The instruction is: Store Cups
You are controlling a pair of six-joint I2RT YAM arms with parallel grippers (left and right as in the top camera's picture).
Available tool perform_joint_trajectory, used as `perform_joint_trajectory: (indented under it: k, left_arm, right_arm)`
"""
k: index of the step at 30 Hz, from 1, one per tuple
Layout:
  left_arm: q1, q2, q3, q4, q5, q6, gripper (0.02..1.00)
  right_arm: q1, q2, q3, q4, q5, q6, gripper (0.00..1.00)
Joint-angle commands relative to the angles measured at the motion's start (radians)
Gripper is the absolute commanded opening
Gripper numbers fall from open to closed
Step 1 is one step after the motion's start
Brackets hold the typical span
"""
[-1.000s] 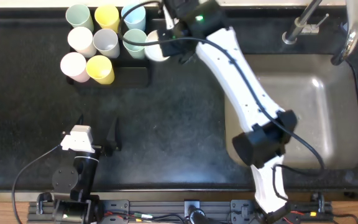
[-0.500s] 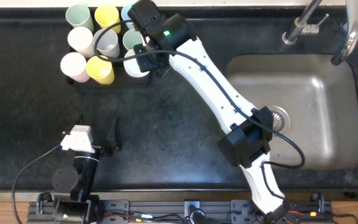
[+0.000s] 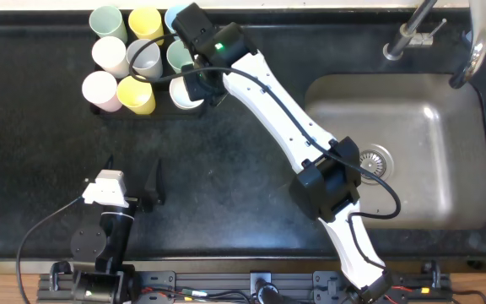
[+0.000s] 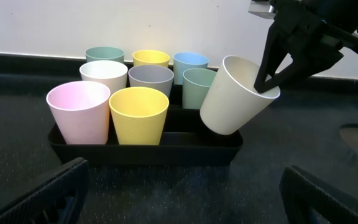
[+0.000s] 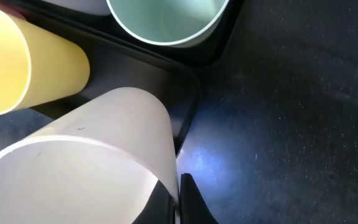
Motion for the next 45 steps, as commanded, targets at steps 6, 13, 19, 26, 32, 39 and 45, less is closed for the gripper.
perform_joint_trajectory:
  k: [6,13,19,26,32,39,45]
  left_arm:
    - [0.009,-0.004,-0.001,-0.003,0.006,0.015,1.000]
    - [0.009,-0.004,-0.001,-0.003,0.006,0.015,1.000]
    - [0.009,-0.004,-0.001,-0.003,0.006,0.015,1.000]
    - [0.009,-0.004,-0.001,-0.003,0.006,0.015,1.000]
    - [0.009,-0.004,-0.001,-0.003,0.006,0.015,1.000]
    - [0.009,-0.004,-0.001,-0.003,0.006,0.015,1.000]
    - [0.009,-0.004,-0.001,-0.003,0.006,0.015,1.000]
  right_arm:
    - [0.027,0.077,0.031,0.000,-0.002,0.008,0.042]
    - [0.026,0.080,0.031,0.028,0.002,0.008,0.042]
    - [0.026,0.080,0.030,0.035,0.056,0.031,0.045]
    - [0.022,0.080,0.029,0.056,0.121,0.042,0.042]
    - [0.014,0.080,0.029,0.073,0.132,0.046,0.045]
    - [0.012,0.080,0.029,0.079,0.129,0.048,0.045]
    - [0.013,0.080,0.029,0.068,0.098,0.048,0.134]
